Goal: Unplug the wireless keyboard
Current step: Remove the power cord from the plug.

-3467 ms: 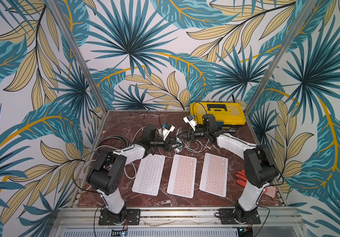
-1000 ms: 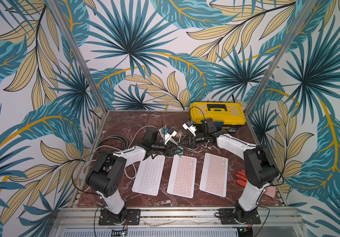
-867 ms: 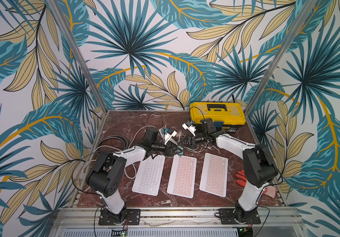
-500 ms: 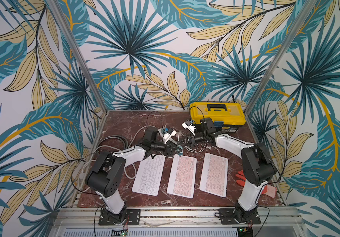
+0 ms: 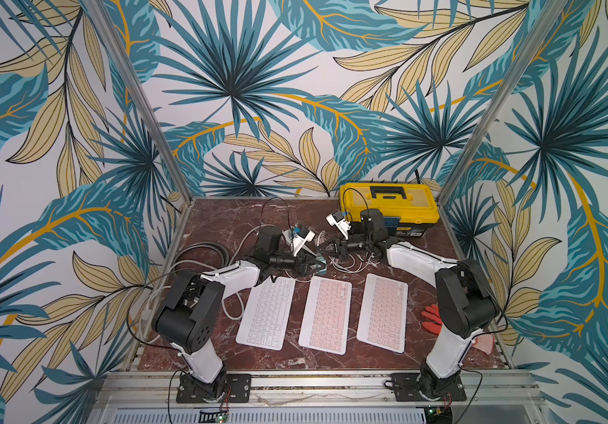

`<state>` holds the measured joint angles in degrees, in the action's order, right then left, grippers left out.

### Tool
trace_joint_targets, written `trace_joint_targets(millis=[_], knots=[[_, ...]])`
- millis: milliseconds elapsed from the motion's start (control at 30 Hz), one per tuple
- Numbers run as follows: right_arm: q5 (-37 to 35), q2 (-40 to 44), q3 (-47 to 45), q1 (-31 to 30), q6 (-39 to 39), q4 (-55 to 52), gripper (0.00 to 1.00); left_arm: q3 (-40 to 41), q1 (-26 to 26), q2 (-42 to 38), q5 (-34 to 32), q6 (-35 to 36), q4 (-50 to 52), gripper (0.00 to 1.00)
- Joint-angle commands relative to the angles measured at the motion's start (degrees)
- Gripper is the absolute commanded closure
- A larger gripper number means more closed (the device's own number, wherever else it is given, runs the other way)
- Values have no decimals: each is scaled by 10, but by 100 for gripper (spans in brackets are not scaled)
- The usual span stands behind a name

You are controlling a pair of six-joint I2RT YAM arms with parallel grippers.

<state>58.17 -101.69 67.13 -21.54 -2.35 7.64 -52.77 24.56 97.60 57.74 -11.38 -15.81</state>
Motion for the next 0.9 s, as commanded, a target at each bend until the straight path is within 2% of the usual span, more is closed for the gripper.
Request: trace_joint_targets(millis=[0, 100, 233, 400, 667, 867], knots=[[-95, 51, -38, -18, 132, -21, 93, -5, 4, 15, 37, -7, 17, 76], [-114, 55, -37, -22, 128, -17, 93, -7, 2, 17, 38, -9, 17, 76], [-120, 22, 0, -13, 104, -68, 92, -2, 1, 7, 29, -7, 17, 76], [-135, 16, -18, 14, 34, -23, 92, 16, -2, -20, 9, 0, 17, 76], [-242, 45, -43, 56, -28, 12, 92, 30, -14, -43, -11, 3, 17, 75], [-278, 116, -71, 70, -14, 29, 92, 33, -20, -46, -27, 4, 16, 75]])
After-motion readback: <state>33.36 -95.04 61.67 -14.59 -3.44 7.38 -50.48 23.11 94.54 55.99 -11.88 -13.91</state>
